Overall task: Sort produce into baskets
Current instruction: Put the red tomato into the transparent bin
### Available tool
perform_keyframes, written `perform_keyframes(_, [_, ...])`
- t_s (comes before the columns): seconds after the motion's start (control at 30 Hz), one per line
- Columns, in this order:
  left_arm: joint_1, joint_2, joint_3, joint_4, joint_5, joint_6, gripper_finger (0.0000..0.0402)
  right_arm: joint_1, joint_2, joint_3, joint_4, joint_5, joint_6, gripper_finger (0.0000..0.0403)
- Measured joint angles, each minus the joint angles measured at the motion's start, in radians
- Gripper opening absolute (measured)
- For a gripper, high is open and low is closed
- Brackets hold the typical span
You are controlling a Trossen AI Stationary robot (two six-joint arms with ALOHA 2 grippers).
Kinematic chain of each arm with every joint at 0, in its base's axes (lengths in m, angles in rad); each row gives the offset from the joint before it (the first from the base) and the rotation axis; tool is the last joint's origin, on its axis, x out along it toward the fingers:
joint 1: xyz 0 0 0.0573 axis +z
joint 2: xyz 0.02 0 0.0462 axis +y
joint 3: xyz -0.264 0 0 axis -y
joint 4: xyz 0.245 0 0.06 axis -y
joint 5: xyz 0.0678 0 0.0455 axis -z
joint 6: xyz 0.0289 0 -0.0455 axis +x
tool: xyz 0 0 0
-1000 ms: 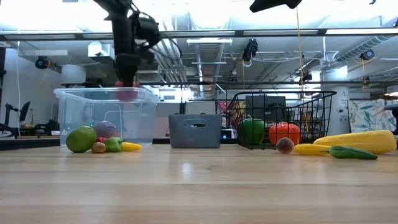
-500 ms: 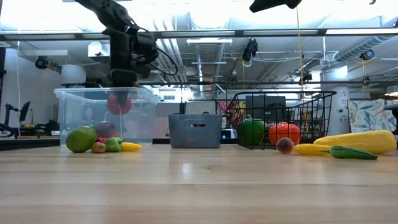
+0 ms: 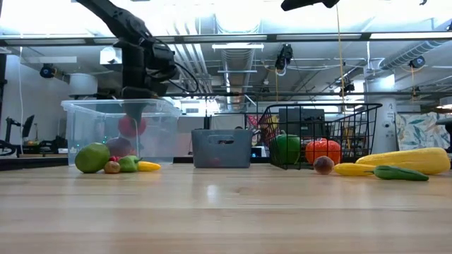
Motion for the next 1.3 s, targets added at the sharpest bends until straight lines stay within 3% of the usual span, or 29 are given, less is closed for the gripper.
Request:
perform_keyframes(0.23, [0.0, -0.002, -0.009, 0.032, 0.007, 0.004, 0.0288, 0.0, 0.0, 0.0, 0.003, 0.0, -0.002, 0.0292])
perform_keyframes(0.57, [0.0, -0.002, -0.008, 0.043, 0.006, 0.001, 0.0329, 0.0, 0.0, 0.0, 0.004, 0.0, -0.002, 0.0292])
perform_keyframes(1.3, [0.0, -0.002, -0.01, 0.038, 0.002, -0.022, 0.0331, 0.0, 0.0, 0.0, 0.024, 0.0, -0.015, 0.0292])
